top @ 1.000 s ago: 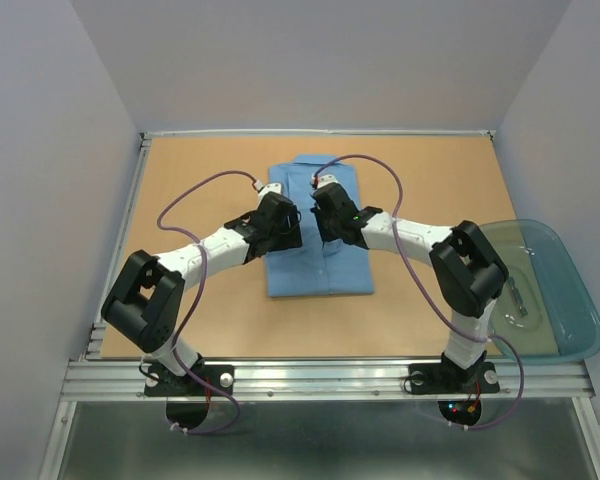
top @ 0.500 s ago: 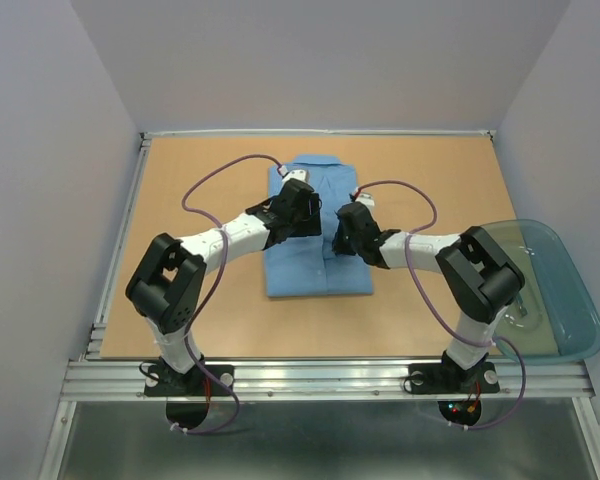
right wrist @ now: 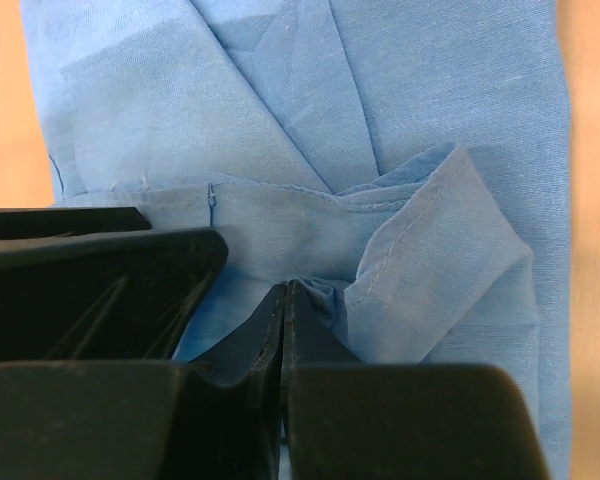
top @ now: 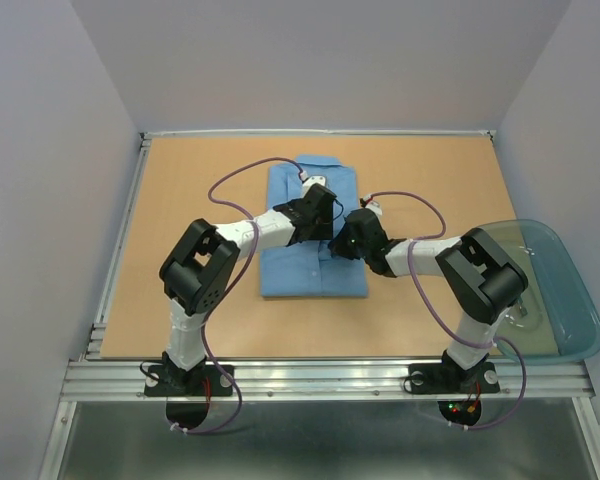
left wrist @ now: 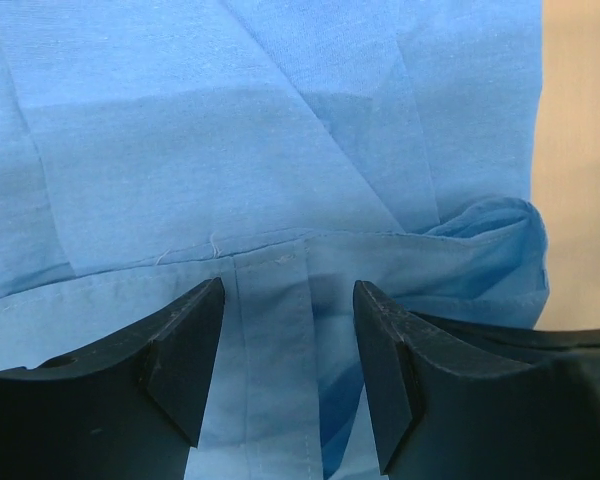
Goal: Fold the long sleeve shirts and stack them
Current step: Fold the shirt
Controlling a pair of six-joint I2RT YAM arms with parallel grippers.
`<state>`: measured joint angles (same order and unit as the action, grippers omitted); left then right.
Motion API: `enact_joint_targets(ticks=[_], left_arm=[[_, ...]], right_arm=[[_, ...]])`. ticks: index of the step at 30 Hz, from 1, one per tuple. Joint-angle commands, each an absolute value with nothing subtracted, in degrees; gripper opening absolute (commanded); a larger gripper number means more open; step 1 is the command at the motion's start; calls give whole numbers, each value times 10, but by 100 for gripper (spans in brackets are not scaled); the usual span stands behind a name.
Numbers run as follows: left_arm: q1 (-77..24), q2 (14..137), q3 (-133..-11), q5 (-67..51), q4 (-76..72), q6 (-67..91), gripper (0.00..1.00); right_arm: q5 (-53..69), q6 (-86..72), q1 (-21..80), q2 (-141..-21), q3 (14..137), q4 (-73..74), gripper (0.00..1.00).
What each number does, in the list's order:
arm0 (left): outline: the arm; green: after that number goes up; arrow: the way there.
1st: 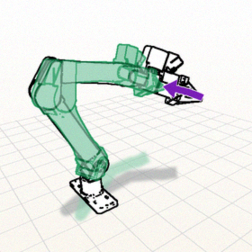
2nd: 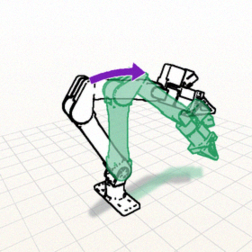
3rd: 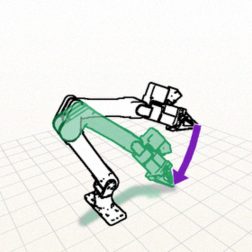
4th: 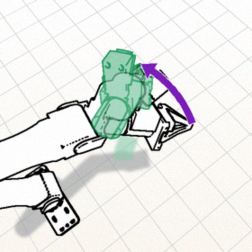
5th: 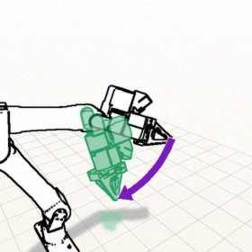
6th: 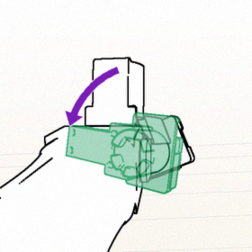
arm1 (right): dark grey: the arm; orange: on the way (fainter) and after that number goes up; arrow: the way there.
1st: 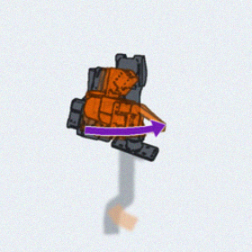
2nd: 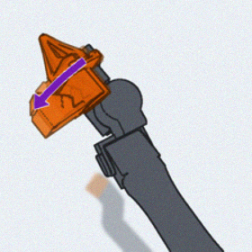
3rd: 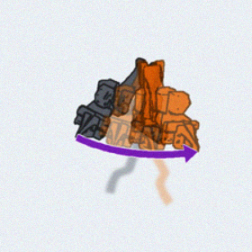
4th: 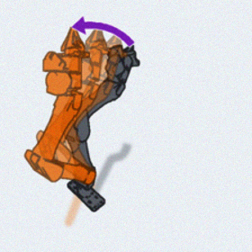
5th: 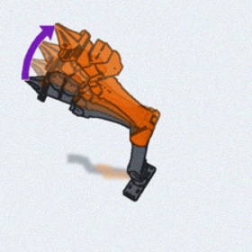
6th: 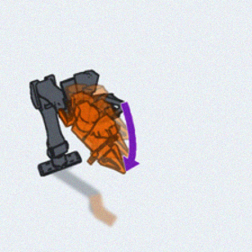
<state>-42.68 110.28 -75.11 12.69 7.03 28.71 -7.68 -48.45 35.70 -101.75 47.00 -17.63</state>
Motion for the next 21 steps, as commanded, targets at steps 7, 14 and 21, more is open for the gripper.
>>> enact_joint_targets(ticks=[7, 14, 21], left_arm=[[-439, 1146, -803, 214, 119, 276, 58], [-439, 1145, -808, 212, 124, 278, 33], [-439, 1114, -808, 214, 129, 275, 24]], right_arm=[[-73, -492, 359, -1013, 454, -205, 0], [-74, -491, 359, -1010, 453, -205, 0], [-72, -464, 359, -1003, 461, -205, 1]])
